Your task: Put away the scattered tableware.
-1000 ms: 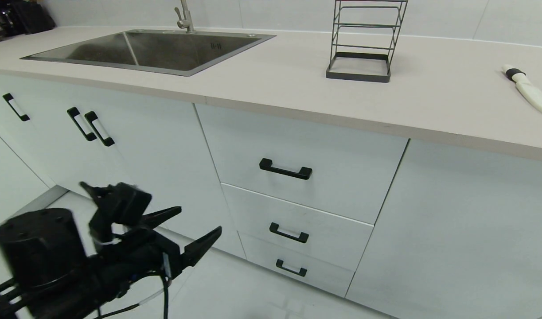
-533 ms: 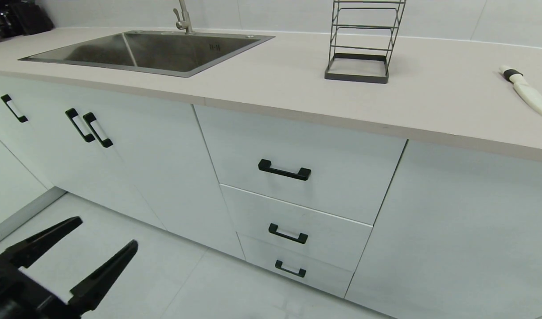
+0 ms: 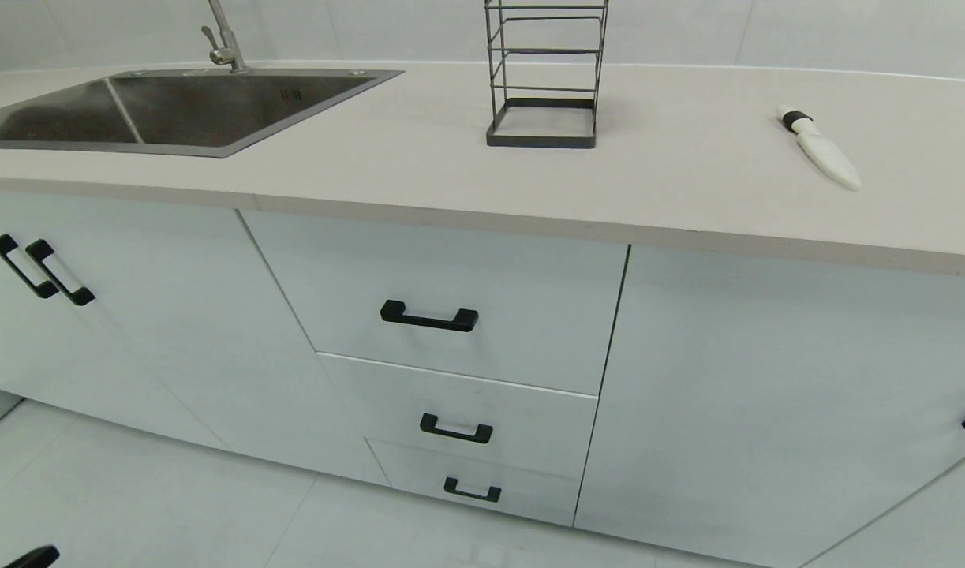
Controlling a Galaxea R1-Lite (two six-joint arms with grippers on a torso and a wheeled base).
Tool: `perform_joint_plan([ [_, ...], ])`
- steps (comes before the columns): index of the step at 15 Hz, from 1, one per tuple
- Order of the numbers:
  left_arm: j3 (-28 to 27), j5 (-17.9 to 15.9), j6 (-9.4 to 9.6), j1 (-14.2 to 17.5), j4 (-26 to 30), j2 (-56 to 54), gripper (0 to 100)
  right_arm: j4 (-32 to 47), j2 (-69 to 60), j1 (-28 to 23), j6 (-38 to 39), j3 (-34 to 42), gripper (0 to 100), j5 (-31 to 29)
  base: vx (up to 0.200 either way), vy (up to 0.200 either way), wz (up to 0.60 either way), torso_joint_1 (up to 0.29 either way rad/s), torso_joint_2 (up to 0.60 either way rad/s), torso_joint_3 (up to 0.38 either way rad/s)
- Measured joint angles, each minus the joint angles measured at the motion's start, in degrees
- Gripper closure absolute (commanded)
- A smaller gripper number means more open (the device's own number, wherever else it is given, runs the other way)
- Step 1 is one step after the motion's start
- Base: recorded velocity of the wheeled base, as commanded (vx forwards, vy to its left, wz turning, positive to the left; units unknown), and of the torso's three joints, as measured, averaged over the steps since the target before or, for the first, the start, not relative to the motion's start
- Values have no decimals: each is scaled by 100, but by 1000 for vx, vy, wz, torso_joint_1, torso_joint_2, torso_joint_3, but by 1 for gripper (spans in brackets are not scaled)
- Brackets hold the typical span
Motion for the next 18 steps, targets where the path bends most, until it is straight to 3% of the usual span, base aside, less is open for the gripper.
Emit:
perform_joint_plan([
  [1,33,10,104,28,575,-446,0,0,0,0,2,0,0,10,0,0,-600,-2,7,2],
  [3,79,56,267,157,1147,-1014,0,-2,0,0,13,0,0,5,0,0,-600,-2,5,2],
  [6,102,210,330,796,1349,-1525,0,-5,0,0,16,0,0,2,0,0,-400,3,2,5],
  [8,112,396,278,850,1512,-1777,0,-7,0,0,13,0,0,5,0,0,0,0,0,0],
  [12,112,412,210,864,1519,-1952,0,-10,0,0,5,0,0,0,0,0,0,0,0,0],
  [14,110,438,95,864,1527,-1968,0,-7,0,0,9,0,0,0,0,0,0,0,0,0],
  [16,110,616,-151,861,1534,-1977,0,-10,0,0,5,0,0,2,200,0,0,5,0,2],
  [18,110,681,-228,864,1536,-1979,0,-10,0,0,5,0,0,0,100,0,0,1,1,4],
])
